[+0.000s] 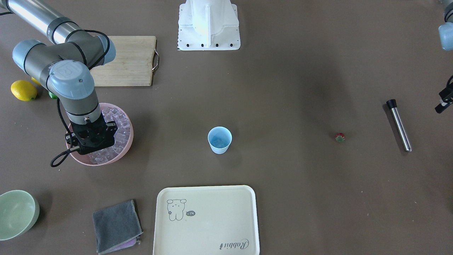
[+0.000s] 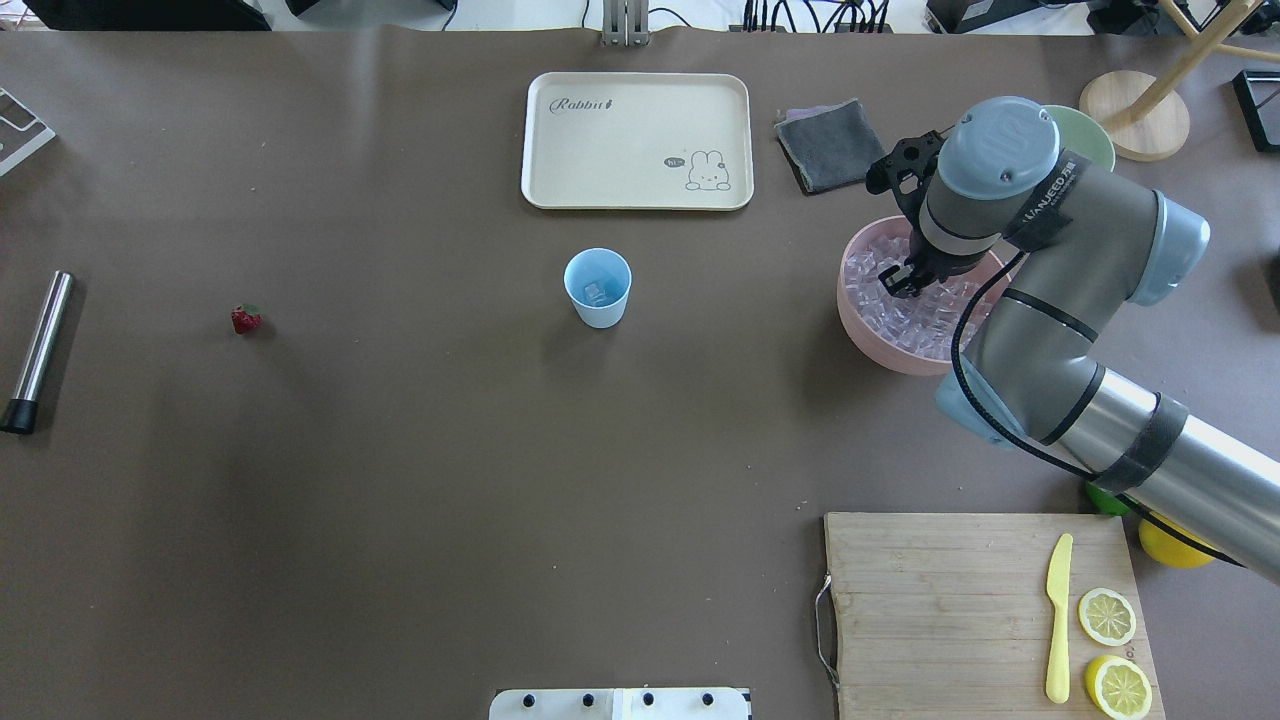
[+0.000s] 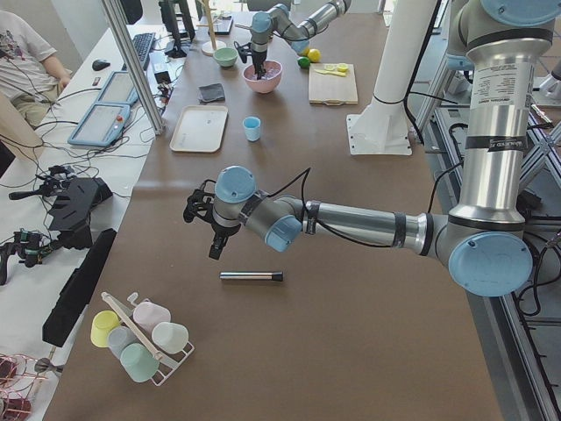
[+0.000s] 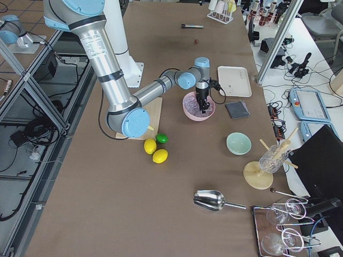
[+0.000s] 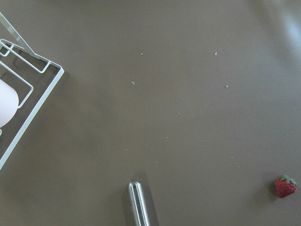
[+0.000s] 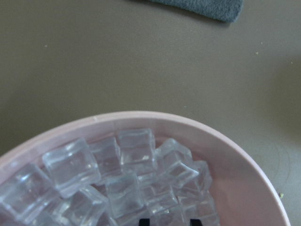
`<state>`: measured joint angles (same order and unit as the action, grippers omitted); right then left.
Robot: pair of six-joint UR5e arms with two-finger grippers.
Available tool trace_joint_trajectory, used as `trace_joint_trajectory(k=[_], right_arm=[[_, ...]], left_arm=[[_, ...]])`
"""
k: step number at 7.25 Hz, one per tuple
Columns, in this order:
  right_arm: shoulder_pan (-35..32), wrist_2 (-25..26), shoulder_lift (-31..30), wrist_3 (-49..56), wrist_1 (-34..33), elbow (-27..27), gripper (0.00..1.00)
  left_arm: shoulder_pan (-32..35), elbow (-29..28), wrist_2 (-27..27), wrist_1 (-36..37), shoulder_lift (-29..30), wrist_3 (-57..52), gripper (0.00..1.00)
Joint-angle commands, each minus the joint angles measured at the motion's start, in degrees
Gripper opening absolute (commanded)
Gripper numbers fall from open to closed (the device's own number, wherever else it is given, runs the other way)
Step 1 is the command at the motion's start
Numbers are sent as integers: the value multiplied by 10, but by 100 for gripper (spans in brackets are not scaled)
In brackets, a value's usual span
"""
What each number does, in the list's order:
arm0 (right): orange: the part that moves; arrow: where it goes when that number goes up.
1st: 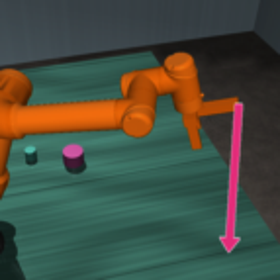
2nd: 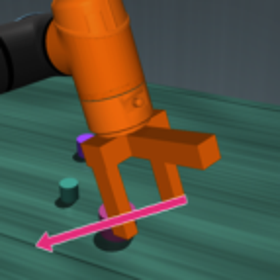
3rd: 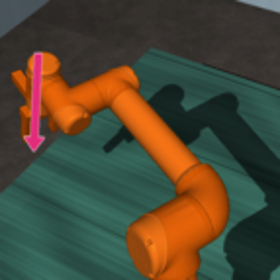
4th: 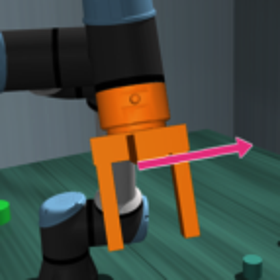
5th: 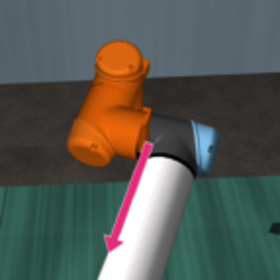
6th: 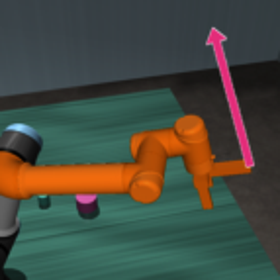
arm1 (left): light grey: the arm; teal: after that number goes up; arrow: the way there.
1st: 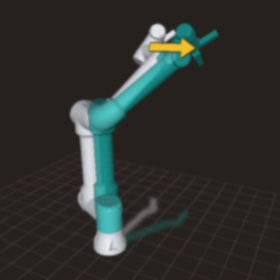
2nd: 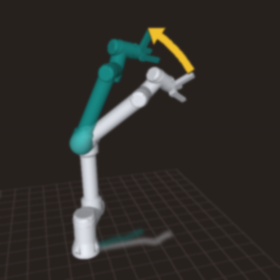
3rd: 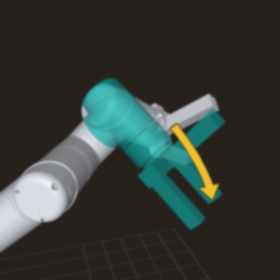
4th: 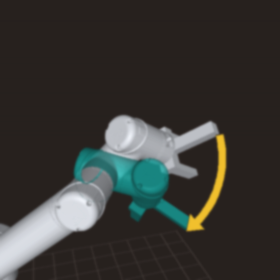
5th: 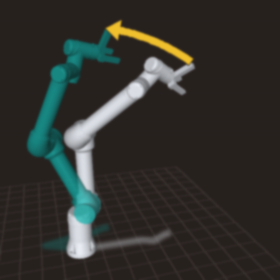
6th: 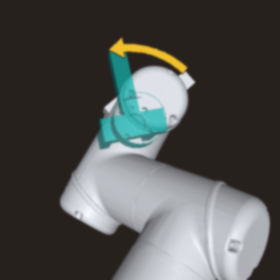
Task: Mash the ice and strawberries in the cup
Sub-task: 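Lift the right gripper with ice out of the pink bowl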
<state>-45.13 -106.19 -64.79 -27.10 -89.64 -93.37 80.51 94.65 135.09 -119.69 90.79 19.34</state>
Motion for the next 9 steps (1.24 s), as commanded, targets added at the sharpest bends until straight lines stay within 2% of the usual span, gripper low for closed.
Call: trace_joint_trajectory(k=[1,2,3,4,5,7,9], right_arm=[[-9,-6,3,-3,-4,-12,8],[-18,-14,5,-2,-44,-41,5],[-22,-16,9,3,-121,-94,4],[-26,-17,12,3,-147,-118,1],[-32,-23,38,1,-174,-124,0],[-31,-58,152,-55,-250,-117,0],[5,-62,244,-159,-249,-70,0]], left_arm=[[0,0,0,0,0,0,97],[0,0,0,0,0,0,97],[0,0,0,0,0,0,97],[0,0,0,0,0,0,97],[-1,-2,0,0,0,0,97],[-2,-1,0,0,0,4,97],[-2,-5,0,1,7,3,97]])
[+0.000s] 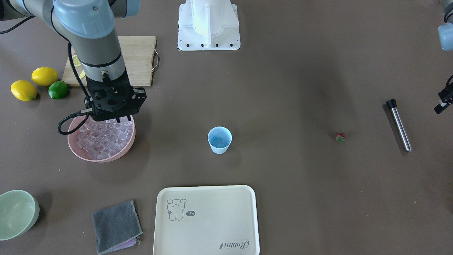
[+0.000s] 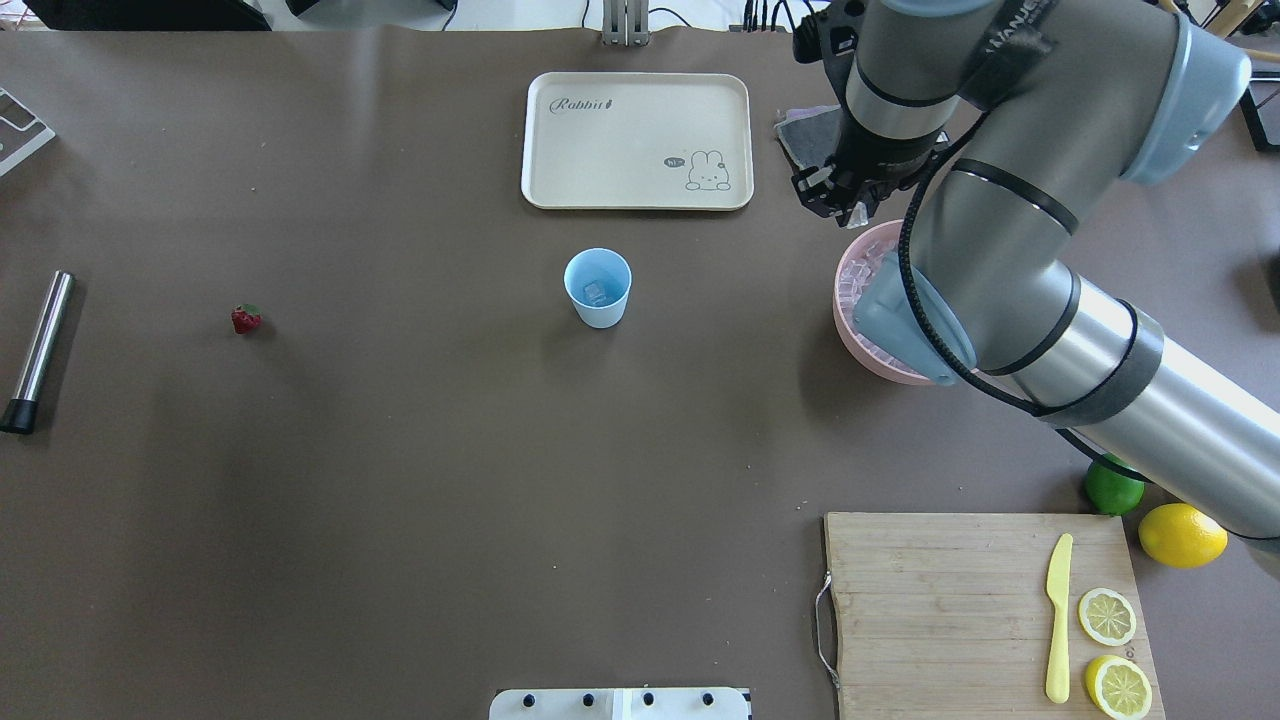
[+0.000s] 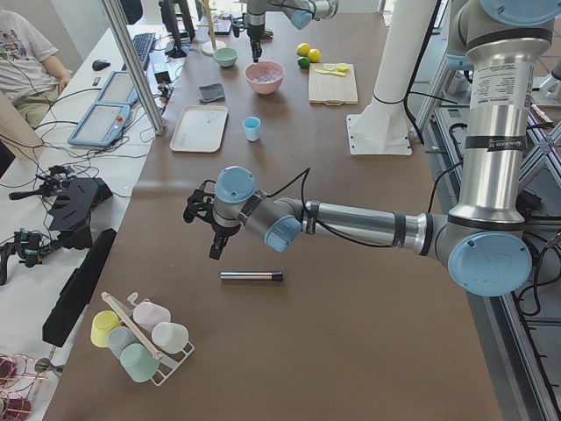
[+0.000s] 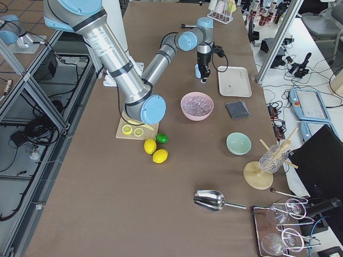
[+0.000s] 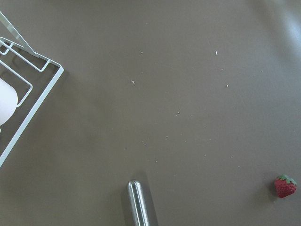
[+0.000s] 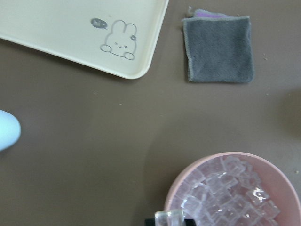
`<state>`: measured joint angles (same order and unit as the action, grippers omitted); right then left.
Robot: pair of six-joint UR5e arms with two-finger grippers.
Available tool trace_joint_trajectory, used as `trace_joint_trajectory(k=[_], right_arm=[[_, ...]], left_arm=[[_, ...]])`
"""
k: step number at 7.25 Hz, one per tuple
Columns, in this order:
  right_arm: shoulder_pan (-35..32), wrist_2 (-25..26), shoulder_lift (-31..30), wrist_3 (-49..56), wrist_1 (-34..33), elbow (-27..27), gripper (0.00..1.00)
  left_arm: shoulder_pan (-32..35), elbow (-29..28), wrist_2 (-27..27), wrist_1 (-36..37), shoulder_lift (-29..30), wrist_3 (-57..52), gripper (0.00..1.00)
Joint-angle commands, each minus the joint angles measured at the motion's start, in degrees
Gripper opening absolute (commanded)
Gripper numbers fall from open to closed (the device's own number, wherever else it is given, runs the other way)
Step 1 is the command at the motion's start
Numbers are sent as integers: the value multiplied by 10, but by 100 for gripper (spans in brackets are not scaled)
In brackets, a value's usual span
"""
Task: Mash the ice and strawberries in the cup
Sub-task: 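Lift the right gripper with ice out of the pink bowl, then carry the ice over the blue cup and open the right gripper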
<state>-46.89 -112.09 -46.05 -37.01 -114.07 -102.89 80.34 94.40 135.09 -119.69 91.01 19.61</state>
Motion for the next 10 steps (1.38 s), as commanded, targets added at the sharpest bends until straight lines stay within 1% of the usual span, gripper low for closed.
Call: trace_joint_trajectory(k=[1,2,4,5,6,8,10], right_arm=[[38,-1,104,-102,18,71,0],[53,7,135,-135,57,123,0],[80,48,141,-169,156,192,0],[81,50,144,-175,202,224,0],[81,55,157,-175,217,255,0],[100,85,159,-188,220,268,0],[119,98,160,-194,226,270,0]], left_arm=[[0,-4,0,1,7,0,97],[-1,-4,0,1,7,1,97],[-1,-5,0,1,6,2,97],[-1,-10,0,1,7,1,97],[-1,-11,0,1,7,2,97],[-1,-12,0,1,9,5,97],[-1,-11,0,1,11,9,97]])
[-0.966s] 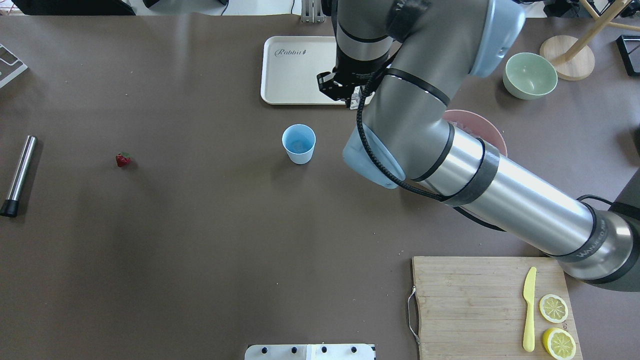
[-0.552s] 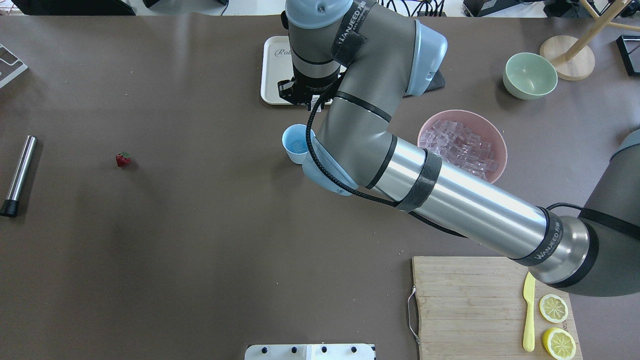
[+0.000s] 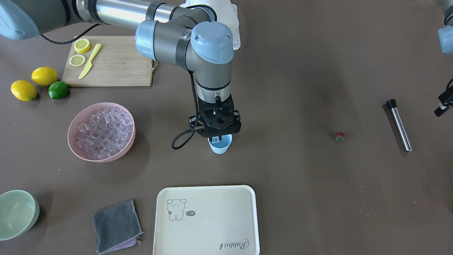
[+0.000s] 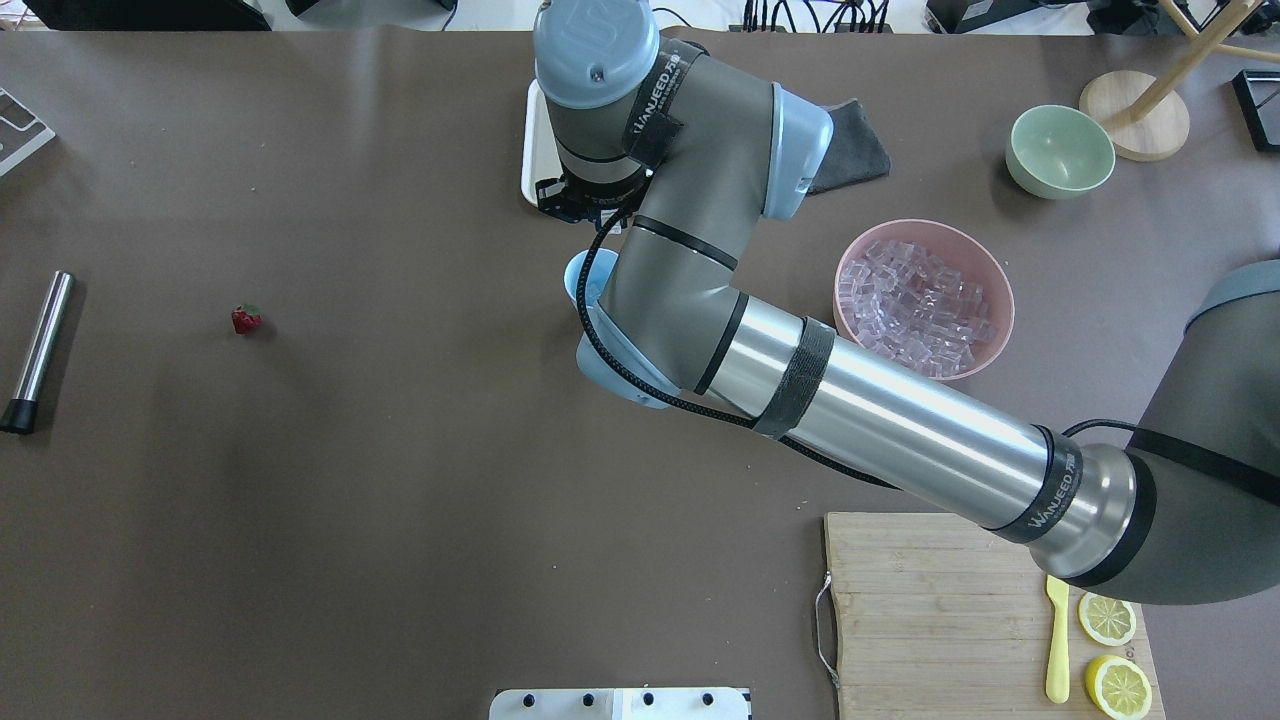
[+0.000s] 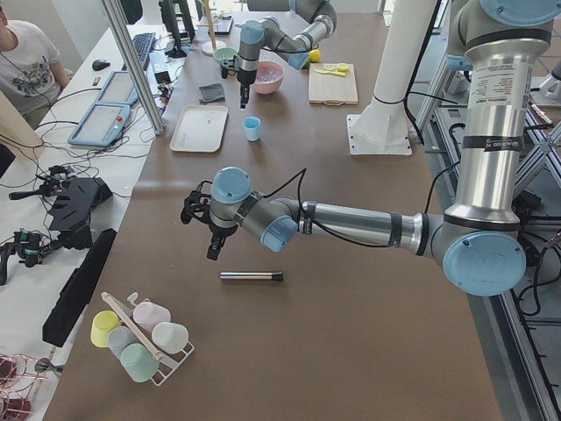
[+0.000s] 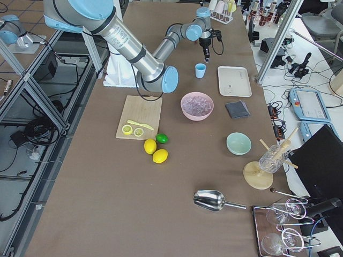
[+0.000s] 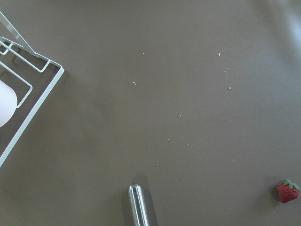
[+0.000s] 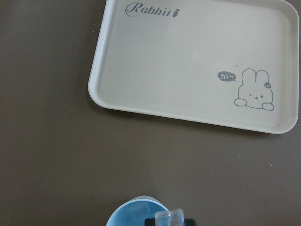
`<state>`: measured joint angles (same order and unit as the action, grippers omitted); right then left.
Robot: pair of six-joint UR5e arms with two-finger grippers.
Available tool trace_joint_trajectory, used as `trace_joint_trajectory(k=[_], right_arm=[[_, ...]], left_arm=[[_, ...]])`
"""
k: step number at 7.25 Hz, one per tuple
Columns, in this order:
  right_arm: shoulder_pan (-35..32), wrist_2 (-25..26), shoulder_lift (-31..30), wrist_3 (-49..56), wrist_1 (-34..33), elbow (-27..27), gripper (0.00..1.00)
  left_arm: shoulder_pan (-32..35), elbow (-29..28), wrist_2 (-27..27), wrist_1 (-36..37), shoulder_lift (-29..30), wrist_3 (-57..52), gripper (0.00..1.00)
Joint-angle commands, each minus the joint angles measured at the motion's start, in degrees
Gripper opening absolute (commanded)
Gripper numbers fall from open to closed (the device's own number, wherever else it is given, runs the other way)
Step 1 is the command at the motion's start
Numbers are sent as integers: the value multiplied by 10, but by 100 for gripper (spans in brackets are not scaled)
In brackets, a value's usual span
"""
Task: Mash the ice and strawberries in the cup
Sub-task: 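Carry the ice over the blue cup and open the right gripper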
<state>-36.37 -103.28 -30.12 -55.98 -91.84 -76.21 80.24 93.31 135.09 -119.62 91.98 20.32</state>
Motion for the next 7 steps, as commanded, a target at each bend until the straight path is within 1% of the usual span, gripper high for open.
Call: trace_joint_trajectory(k=[1,4,7], right_arm=[[30,32,-1,-22,4,5,0],[50,44,-18,-23,14,7,0],[57,52,-18,-25,14,6,0]], left_arm=[[0,0,0,0,3,2,97],[-3,0,0,0,4,2,97],[-3,-1,0,0,4,2,97]])
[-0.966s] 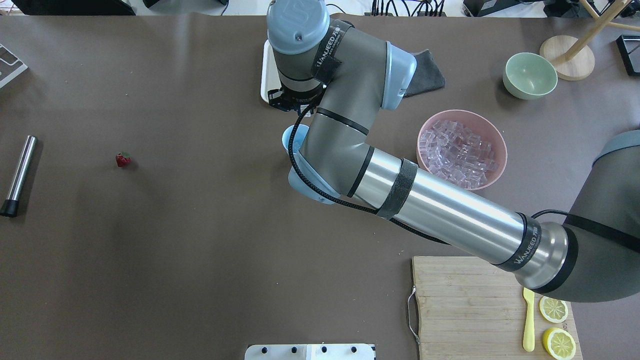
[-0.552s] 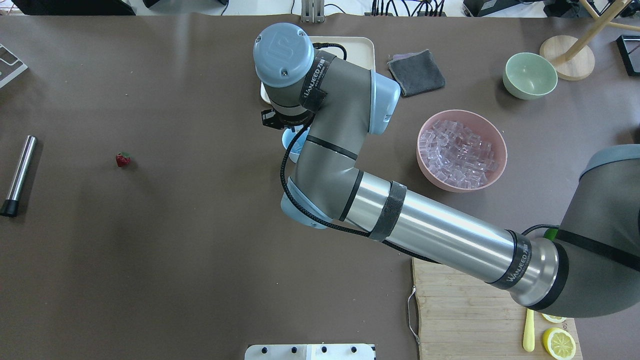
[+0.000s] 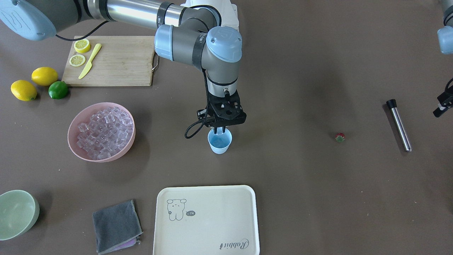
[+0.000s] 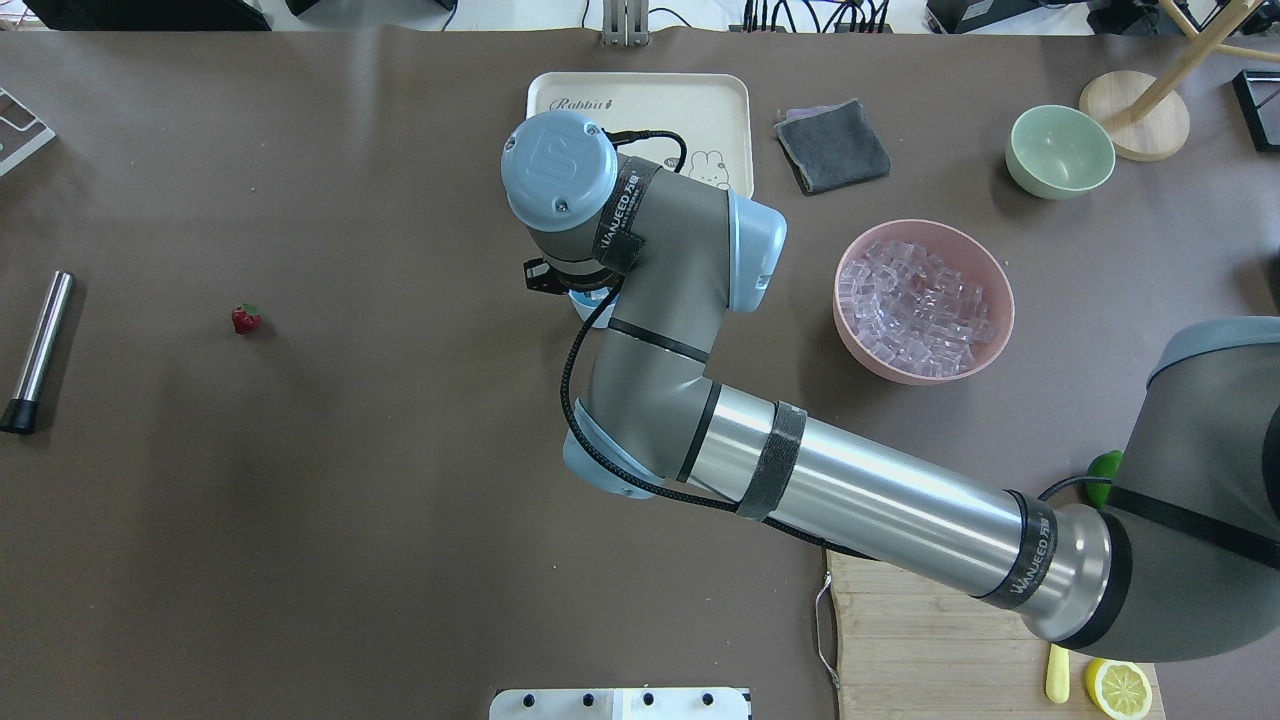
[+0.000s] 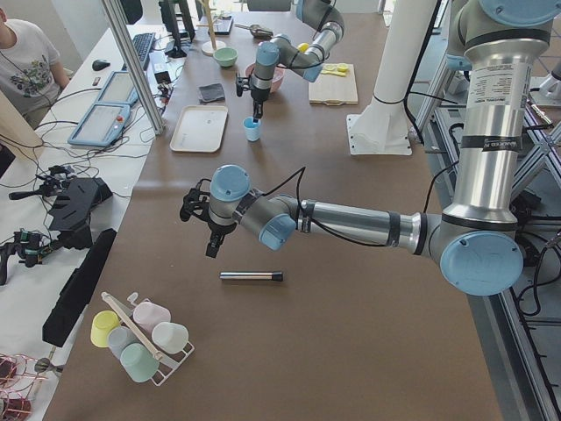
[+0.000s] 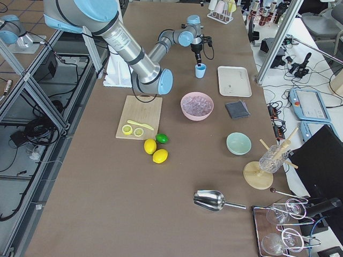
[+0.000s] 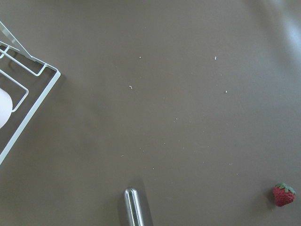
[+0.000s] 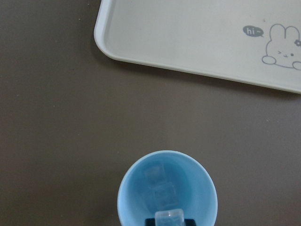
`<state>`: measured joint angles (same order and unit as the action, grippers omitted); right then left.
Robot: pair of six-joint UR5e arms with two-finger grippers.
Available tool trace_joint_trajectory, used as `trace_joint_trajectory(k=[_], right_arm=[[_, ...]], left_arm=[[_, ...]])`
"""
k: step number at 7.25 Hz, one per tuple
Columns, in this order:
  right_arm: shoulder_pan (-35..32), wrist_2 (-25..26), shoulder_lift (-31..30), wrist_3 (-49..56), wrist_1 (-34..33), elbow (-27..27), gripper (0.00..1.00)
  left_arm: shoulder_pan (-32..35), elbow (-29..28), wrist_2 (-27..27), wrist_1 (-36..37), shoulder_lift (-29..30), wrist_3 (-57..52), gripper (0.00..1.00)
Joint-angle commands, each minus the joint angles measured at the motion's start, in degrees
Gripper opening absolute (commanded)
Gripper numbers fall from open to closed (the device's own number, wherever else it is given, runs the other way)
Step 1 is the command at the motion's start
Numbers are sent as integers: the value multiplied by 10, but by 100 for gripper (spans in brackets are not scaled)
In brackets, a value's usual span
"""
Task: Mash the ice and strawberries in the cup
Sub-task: 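Carry the ice over the blue cup and open the right gripper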
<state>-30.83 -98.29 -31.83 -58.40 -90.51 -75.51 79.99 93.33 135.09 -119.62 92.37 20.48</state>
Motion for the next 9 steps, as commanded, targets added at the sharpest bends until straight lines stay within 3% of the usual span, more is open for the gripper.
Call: trace_joint_trajectory(k=[1,3,7,8,9], right_arm=[[1,3,1,0,0,0,0],[-3,3,0,5,0,0,13],[-4,18,4,4,0,13,59],[-4,18,5,2,0,12,67],[-7,17,7,3,0,1,67]], left_arm=[[0,-1,0,0,0,-1,97],[0,0,0,0,-1,0,97],[0,1,0,0,-1,-1,97],[0,1,0,0,1,-2,97],[-1,1,0,0,9,-2,97]])
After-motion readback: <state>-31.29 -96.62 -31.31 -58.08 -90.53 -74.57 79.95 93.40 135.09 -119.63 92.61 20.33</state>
